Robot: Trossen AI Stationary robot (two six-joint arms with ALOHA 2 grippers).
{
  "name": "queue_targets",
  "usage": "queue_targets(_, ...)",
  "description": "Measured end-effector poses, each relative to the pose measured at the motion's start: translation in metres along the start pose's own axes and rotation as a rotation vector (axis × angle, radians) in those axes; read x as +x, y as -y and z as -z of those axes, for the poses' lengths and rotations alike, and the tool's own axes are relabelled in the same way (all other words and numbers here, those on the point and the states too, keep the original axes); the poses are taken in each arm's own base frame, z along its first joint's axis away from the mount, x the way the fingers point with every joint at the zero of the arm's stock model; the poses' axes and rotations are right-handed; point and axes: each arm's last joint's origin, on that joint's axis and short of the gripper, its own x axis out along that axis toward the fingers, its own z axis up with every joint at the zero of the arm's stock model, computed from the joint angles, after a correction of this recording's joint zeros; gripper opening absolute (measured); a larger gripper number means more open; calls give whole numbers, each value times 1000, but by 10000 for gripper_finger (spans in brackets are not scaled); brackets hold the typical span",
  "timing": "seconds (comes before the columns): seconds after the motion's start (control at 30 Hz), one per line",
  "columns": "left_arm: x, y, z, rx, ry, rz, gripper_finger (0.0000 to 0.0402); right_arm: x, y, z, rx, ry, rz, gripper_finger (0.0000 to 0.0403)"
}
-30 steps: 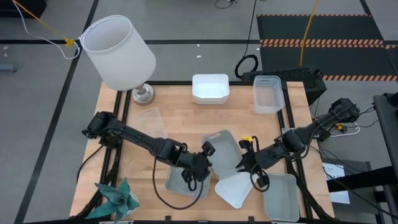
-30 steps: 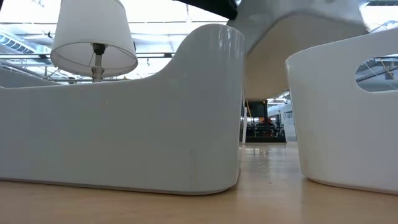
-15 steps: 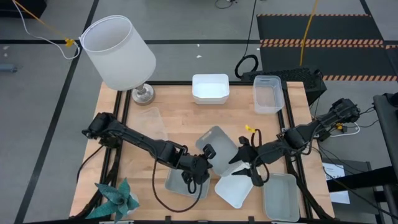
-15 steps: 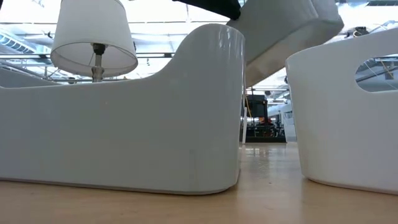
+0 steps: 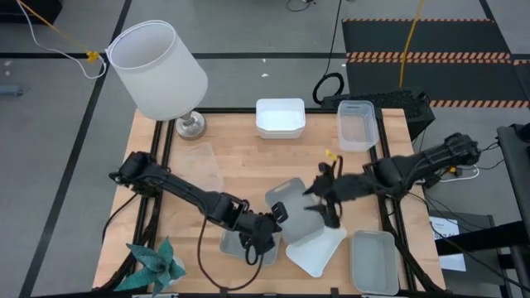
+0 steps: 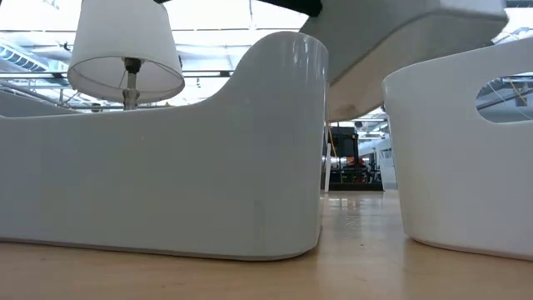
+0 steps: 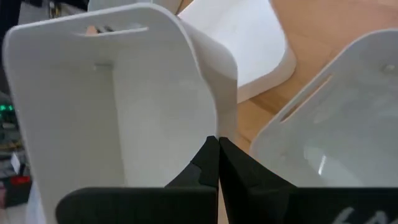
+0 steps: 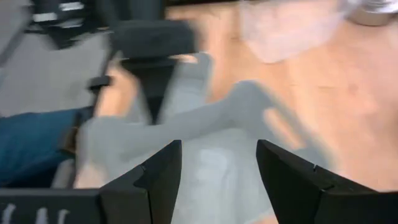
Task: Stack baskets by color
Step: Stack the top gray bin on the bottom right gray bin
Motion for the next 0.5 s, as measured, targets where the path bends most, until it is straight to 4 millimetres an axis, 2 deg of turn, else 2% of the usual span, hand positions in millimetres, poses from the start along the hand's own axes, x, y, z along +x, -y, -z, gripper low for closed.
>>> queue_targets(0.17,-1,-1,-4,17,25,-23,0,4,21,-31,-66,-95,3,203)
queue_targets(0.37,-2,1,-8,48,36,-29,0,41,47,-53,-146,-356,-29,203)
queue_targets(0.5,-2,4,-10,50,40,-23,0,54,62,-64,-175,-457,-27,203)
